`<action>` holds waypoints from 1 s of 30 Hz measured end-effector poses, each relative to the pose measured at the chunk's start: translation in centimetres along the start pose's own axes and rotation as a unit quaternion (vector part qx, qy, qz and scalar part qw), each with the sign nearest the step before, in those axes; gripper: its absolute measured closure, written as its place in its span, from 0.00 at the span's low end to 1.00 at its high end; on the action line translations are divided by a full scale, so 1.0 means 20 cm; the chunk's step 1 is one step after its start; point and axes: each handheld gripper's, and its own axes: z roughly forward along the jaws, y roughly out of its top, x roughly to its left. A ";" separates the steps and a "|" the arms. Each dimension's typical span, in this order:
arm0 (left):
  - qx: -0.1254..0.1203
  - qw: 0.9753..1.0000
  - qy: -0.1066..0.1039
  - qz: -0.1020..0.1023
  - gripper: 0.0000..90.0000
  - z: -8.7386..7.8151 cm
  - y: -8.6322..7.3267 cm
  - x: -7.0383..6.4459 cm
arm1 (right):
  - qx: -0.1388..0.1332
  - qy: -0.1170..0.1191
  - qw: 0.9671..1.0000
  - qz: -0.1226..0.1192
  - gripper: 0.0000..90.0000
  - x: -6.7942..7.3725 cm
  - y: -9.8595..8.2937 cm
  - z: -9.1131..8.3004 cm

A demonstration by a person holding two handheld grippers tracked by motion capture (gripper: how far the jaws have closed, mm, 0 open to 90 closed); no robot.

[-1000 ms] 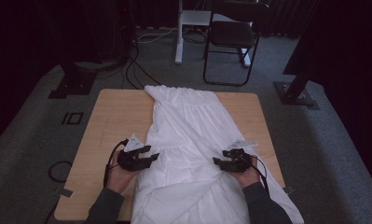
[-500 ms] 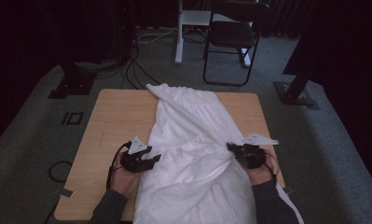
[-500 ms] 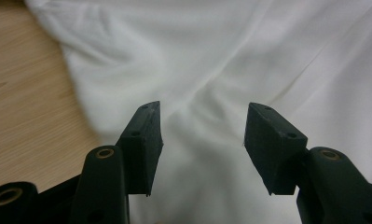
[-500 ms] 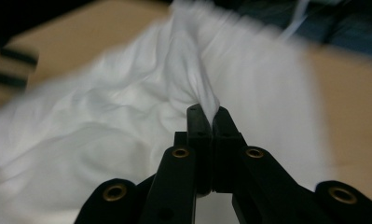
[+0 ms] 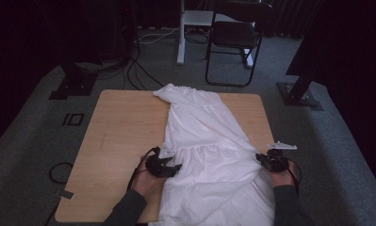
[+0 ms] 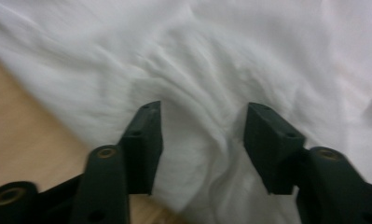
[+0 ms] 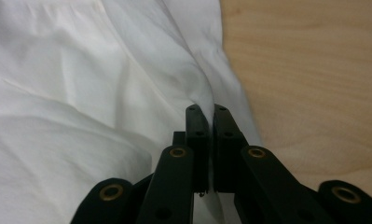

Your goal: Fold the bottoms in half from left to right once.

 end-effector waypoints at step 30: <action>0.120 0.963 0.241 -0.022 0.97 0.24 0.22 0.71 | 0.037 0.049 0.998 0.003 0.90 0.09 0.43 0.44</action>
